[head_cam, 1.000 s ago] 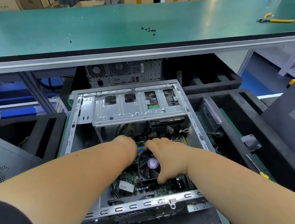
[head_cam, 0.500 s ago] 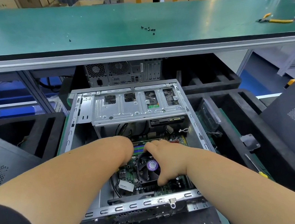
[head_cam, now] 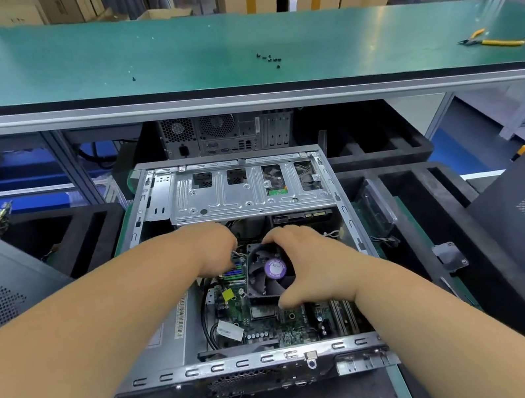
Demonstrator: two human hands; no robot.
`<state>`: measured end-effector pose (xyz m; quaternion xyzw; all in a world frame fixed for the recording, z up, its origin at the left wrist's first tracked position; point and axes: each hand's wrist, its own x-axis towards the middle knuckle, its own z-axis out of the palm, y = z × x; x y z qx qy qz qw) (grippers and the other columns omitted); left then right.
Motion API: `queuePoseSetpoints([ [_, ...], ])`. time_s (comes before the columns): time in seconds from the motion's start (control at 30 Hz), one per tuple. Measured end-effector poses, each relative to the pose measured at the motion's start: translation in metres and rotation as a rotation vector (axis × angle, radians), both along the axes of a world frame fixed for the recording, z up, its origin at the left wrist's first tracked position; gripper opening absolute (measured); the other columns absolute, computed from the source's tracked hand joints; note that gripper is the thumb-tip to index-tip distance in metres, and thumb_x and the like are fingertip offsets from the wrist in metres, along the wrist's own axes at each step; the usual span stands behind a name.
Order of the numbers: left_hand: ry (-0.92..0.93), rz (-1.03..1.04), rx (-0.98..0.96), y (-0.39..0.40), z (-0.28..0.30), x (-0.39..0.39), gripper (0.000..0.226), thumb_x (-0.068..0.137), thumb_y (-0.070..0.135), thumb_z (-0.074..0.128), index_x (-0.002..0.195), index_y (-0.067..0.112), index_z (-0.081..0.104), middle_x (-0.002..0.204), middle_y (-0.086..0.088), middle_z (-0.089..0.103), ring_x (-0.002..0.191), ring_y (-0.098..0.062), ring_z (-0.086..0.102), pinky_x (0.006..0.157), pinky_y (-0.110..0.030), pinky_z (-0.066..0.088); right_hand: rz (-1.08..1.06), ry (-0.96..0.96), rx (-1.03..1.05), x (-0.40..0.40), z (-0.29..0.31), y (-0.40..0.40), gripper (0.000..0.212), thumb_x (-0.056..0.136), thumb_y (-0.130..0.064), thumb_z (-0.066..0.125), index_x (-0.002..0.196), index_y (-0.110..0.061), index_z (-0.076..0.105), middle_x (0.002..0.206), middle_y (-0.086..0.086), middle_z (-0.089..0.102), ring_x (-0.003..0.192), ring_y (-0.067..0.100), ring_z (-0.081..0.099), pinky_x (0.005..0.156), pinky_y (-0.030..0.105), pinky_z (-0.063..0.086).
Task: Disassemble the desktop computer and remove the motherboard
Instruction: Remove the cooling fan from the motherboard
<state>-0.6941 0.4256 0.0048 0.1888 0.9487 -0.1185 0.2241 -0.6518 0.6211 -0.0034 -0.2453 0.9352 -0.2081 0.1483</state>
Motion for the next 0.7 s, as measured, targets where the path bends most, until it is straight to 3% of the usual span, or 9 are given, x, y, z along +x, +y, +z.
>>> queuePoseSetpoints([
  [0.17, 0.066, 0.119, 0.312, -0.014, 0.022, 0.014, 0.031, 0.095, 0.032, 0.051, 0.125, 0.035, 0.060, 0.122, 0.005, 0.062, 0.106, -0.017, 0.057, 0.087, -0.026, 0.045, -0.011, 0.024, -0.146, 0.008, 0.028, 0.005, 0.084, 0.058, -0.039, 0.079, 0.132, -0.031, 0.041, 0.121, -0.010, 0.048, 0.113, 0.010, 0.044, 0.093, 0.030, 0.045],
  [0.27, 0.093, 0.236, 0.558, -0.016, 0.037, 0.025, 0.024, 0.092, 0.034, 0.057, 0.115, 0.038, 0.064, 0.107, 0.010, 0.064, 0.094, -0.013, 0.059, 0.075, -0.022, 0.045, -0.050, -0.007, -0.293, 0.012, 0.046, 0.014, 0.078, 0.058, -0.034, 0.083, 0.126, -0.034, 0.046, 0.119, -0.014, 0.052, 0.107, 0.004, 0.053, 0.089, 0.023, 0.047],
  [0.4, 0.220, 0.383, 0.899, -0.002, 0.053, 0.039, 0.010, 0.089, 0.033, 0.064, 0.098, 0.032, 0.067, 0.087, 0.021, 0.063, 0.078, 0.003, 0.057, 0.062, -0.013, 0.040, -0.130, -0.008, -0.475, 0.020, 0.070, 0.037, 0.079, 0.052, -0.040, 0.084, 0.123, -0.041, 0.049, 0.120, -0.018, 0.057, 0.106, -0.001, 0.059, 0.089, 0.026, 0.052],
  [0.5, 0.278, 0.398, 1.027, 0.019, 0.063, 0.048, 0.006, 0.089, 0.036, 0.062, 0.092, 0.037, 0.067, 0.082, 0.026, 0.063, 0.066, 0.008, 0.058, 0.053, -0.013, 0.039, -0.186, 0.061, -0.551, 0.026, 0.086, 0.067, 0.075, 0.049, -0.050, 0.082, 0.117, -0.043, 0.050, 0.113, -0.025, 0.060, 0.102, -0.007, 0.059, 0.081, 0.012, 0.049],
  [0.57, 0.279, 0.400, 1.085, 0.038, 0.065, 0.051, 0.006, 0.089, 0.035, 0.062, 0.091, 0.035, 0.068, 0.084, 0.022, 0.065, 0.069, 0.006, 0.059, 0.058, -0.015, 0.042, -0.229, 0.093, -0.577, 0.029, 0.094, 0.093, 0.071, 0.050, -0.050, 0.083, 0.113, -0.044, 0.052, 0.108, -0.029, 0.061, 0.099, -0.009, 0.060, 0.077, 0.006, 0.044],
  [0.63, 0.254, 0.395, 1.111, 0.060, 0.063, 0.054, 0.005, 0.089, 0.035, 0.063, 0.091, 0.035, 0.068, 0.085, 0.018, 0.065, 0.070, 0.001, 0.058, 0.060, -0.019, 0.042, -0.288, 0.123, -0.549, 0.031, 0.096, 0.120, 0.069, 0.051, -0.053, 0.083, 0.112, -0.047, 0.052, 0.108, -0.025, 0.062, 0.105, -0.004, 0.059, 0.081, 0.009, 0.044],
  [0.7, 0.224, 0.374, 1.110, 0.082, 0.057, 0.058, 0.005, 0.089, 0.035, 0.063, 0.090, 0.036, 0.067, 0.084, 0.018, 0.065, 0.069, 0.001, 0.058, 0.058, -0.015, 0.040, -0.353, 0.151, -0.501, 0.032, 0.092, 0.147, 0.072, 0.050, -0.057, 0.083, 0.114, -0.049, 0.050, 0.115, -0.020, 0.061, 0.115, 0.005, 0.054, 0.091, 0.022, 0.044],
])
